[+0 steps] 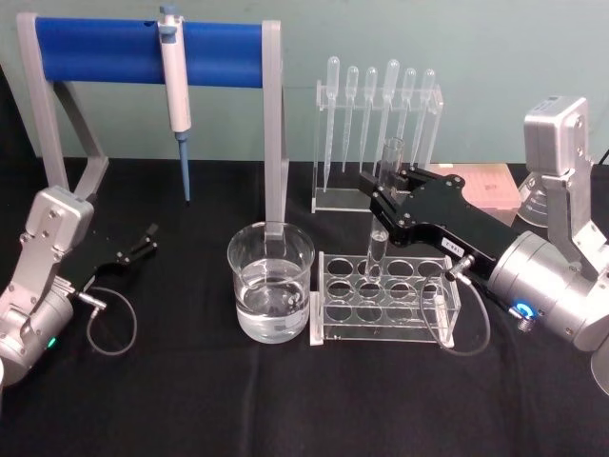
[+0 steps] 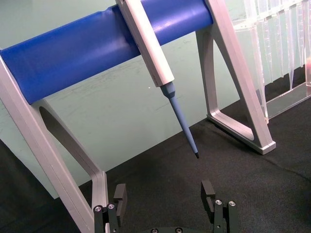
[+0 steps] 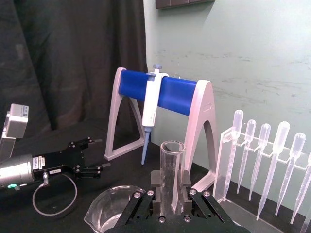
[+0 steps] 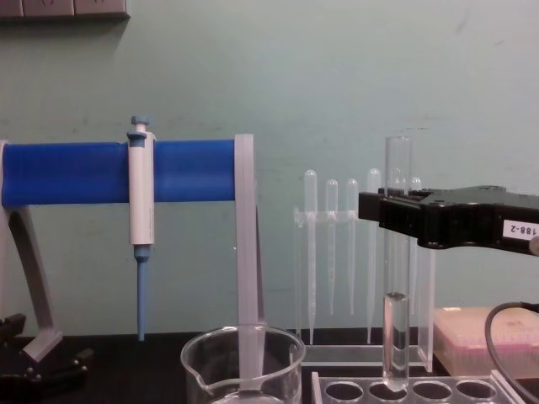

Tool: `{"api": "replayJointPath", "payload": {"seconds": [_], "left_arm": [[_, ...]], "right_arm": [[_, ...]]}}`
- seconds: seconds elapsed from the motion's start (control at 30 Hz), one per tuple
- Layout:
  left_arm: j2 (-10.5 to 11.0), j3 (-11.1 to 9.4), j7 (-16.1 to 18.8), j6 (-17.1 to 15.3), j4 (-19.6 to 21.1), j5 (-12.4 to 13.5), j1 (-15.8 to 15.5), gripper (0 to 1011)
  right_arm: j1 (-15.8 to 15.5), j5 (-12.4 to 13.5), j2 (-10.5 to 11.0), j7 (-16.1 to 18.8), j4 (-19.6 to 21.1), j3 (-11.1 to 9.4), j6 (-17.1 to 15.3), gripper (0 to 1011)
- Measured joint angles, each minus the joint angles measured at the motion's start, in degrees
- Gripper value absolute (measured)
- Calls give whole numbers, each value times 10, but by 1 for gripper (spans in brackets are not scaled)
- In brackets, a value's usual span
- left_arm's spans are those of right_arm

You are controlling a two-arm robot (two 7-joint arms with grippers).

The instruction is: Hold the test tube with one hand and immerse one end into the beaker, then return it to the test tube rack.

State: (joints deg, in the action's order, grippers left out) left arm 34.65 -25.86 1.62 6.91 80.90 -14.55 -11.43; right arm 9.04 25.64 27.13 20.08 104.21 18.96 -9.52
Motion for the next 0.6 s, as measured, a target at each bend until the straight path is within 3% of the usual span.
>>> {"api": "replayJointPath", "payload": {"seconds": [0.6], "left_arm": [[0, 0, 0, 0, 0, 0, 0, 1000]], "right_arm": [[0, 0, 0, 0, 0, 0, 0, 225]]}}
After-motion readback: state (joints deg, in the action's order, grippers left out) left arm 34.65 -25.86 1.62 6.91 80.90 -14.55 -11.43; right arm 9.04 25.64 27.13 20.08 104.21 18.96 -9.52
